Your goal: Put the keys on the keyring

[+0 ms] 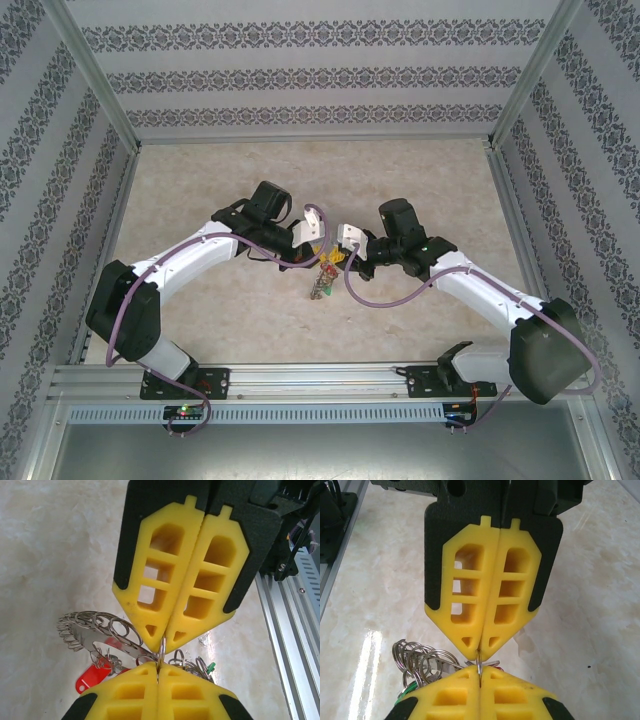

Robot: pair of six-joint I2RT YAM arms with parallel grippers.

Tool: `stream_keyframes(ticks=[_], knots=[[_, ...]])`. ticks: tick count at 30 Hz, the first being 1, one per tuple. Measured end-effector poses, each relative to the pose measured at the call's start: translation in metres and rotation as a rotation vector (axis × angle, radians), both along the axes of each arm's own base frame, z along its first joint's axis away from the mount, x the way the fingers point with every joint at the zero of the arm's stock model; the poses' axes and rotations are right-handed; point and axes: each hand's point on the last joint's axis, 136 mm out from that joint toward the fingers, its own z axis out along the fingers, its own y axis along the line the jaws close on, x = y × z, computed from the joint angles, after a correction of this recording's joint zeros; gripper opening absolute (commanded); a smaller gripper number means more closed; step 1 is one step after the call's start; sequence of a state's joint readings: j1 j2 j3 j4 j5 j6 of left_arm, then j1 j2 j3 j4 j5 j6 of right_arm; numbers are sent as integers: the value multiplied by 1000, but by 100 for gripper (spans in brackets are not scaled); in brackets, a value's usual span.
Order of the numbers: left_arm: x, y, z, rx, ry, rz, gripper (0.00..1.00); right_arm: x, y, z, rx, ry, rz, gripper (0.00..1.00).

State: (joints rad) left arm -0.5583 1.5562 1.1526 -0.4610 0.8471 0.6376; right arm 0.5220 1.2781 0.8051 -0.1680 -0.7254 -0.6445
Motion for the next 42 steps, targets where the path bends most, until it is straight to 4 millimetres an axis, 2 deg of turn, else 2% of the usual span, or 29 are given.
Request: stream_keyframes(ticks=[7, 10, 15, 20, 34, 42], knots=[[-2, 1, -3, 15, -2, -3, 1, -2, 1, -3, -12, 0, 12, 0], [-1, 1, -3, 18, -5, -1, 18, 0, 1, -3, 19, 10, 2, 0], [0, -4, 6, -23, -12, -6, 22, 1, -5, -15, 93, 76, -46, 0], [-3, -4, 10, -69, -8, -2, 27, 2, -3, -4, 182, 80, -60, 0], [7, 3, 29, -191, 29, 34, 29, 5, 0, 13, 288, 61, -73, 0], [4, 4, 29, -188, 23, 22, 29, 8, -3, 18, 313, 61, -72, 0]])
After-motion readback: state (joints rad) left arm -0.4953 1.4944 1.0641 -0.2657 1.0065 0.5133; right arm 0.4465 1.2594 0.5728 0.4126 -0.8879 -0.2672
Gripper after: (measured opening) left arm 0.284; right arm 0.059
